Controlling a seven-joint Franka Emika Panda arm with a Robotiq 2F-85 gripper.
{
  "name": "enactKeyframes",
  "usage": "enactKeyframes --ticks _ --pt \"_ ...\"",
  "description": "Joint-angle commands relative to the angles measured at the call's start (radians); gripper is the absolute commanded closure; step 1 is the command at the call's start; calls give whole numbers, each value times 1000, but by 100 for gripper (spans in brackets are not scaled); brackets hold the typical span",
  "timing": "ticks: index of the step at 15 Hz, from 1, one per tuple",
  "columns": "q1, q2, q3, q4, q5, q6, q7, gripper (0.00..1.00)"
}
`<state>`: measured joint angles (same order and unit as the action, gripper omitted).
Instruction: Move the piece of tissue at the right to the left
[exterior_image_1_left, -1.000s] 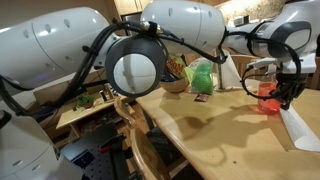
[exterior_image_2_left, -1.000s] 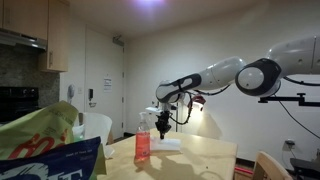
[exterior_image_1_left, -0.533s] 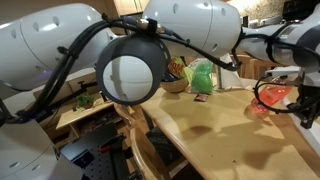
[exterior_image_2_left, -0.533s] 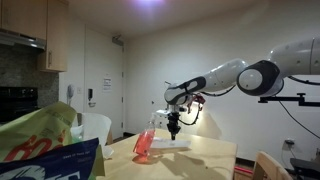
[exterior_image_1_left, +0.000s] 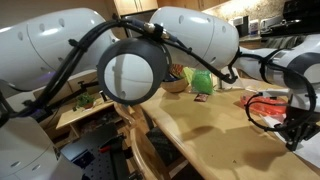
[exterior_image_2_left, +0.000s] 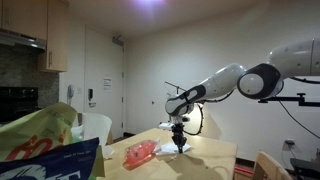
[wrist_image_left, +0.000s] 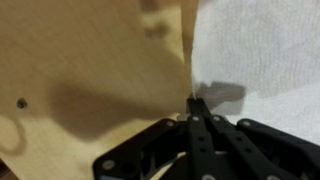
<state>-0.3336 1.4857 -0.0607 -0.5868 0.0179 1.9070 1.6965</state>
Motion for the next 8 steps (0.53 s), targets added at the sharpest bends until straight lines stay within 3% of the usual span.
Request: enactKeyframes --ticks 1,4,8 --pt "37 0 -27 -27 17 -10 -2 100" --pt "76 0 -100 -49 -27 -38 99 100" --pt "83 -5 -139 -119 -52 -33 196 100"
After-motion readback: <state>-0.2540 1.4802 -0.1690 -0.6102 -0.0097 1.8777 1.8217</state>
